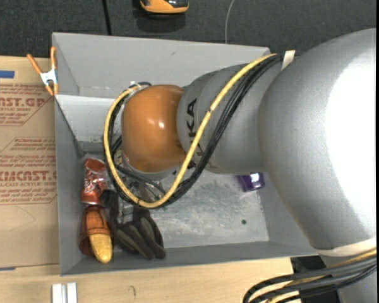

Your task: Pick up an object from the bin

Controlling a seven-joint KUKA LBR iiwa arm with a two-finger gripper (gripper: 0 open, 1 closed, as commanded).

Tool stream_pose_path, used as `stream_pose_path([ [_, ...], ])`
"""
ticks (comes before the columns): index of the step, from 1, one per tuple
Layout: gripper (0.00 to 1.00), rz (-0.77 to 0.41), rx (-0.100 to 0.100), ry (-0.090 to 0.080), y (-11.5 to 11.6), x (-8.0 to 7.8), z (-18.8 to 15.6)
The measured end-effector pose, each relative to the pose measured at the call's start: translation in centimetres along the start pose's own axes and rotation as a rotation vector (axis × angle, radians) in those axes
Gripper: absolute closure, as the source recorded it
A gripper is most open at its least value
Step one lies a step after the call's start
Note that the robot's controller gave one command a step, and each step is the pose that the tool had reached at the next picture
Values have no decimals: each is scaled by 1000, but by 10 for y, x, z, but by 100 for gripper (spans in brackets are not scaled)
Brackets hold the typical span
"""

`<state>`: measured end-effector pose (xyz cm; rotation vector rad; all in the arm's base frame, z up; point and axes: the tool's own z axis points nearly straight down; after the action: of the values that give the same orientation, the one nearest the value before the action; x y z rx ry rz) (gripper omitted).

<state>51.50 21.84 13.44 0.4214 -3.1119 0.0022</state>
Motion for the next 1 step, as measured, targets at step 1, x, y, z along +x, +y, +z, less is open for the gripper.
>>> stream_pose_path([
  [1,100,0,0,-3,0,-1,-13],
])
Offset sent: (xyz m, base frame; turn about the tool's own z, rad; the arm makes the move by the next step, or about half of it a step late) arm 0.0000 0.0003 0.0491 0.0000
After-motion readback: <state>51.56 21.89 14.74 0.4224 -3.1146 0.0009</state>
